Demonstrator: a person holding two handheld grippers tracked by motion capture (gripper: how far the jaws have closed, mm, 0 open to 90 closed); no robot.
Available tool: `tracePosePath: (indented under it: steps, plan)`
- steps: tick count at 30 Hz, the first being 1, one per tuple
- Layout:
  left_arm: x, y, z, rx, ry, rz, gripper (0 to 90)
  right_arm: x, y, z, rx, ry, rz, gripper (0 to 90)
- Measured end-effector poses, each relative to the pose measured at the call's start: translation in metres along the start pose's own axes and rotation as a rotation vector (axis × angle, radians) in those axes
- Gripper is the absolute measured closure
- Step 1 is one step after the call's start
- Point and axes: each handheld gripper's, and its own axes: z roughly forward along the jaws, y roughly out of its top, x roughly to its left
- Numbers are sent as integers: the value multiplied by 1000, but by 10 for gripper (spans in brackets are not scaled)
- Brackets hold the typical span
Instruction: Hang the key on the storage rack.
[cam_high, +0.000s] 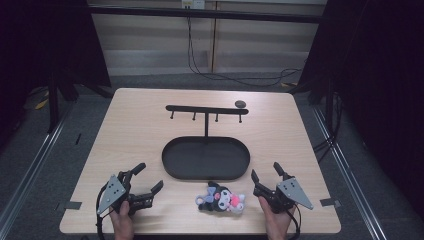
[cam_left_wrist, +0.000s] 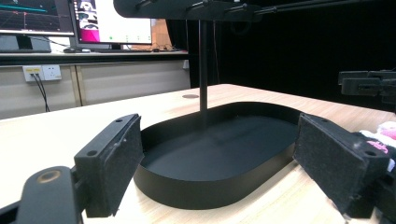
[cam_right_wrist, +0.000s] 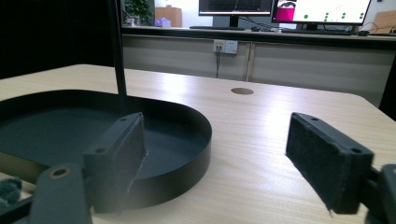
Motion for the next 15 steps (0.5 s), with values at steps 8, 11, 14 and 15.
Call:
tracePosePath:
  steps: [8,11,14,15]
  plan:
    - [0,0,0,3,1,0,154,5,4,3,67,74,-17,277]
    - [0,0,0,1,0,0,154,8,11,3,83,91,-36,331]
    - [0,0,0,2,0,0,154,9,20,2,110,157,-48,387]
    - [0,0,0,2,1,0,154,9,22,2,129,180,-40,388]
